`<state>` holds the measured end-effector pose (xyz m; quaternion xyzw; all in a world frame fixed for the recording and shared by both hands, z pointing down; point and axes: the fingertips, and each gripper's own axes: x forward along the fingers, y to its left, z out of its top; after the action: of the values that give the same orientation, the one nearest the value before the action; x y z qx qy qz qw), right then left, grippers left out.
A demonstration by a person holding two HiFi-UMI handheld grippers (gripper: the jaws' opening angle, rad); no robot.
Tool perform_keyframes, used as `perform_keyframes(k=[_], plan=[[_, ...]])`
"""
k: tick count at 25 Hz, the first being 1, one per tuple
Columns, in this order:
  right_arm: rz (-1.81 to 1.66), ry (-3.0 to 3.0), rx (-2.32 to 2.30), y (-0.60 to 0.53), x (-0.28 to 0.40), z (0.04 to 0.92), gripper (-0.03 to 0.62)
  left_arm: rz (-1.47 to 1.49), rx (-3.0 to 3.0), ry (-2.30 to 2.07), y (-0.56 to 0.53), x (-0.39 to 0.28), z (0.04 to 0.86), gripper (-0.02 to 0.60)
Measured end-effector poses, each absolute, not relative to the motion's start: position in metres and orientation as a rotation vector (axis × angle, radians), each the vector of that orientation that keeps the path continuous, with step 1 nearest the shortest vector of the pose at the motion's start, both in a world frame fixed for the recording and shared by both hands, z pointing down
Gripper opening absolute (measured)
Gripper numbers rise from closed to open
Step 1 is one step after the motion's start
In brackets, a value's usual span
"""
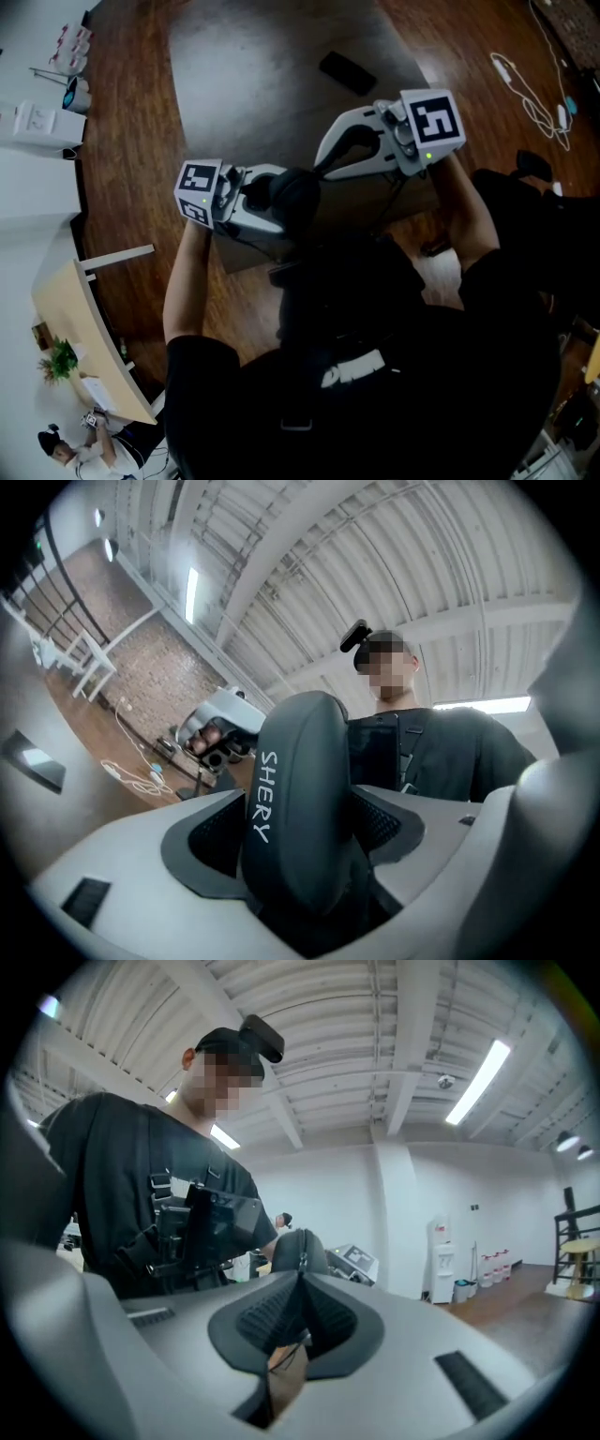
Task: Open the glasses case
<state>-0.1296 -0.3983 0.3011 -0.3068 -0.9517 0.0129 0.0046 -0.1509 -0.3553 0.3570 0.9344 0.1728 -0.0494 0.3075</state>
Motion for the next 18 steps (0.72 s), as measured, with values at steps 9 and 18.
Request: perform_keyframes(k=[9, 18], plan=[[0.031, -3.118, -0.601, -0.44, -0.13, 0.293, 0.009, -0.184, 2.802, -0.011, -0.397, -0.157, 0.351, 0.356], [0.067, -3.105, -0.337, -0.46, -0.127, 0.316, 0.009, -0.112, 2.965, -0.729, -0.439, -0.168, 0.377, 0.367]])
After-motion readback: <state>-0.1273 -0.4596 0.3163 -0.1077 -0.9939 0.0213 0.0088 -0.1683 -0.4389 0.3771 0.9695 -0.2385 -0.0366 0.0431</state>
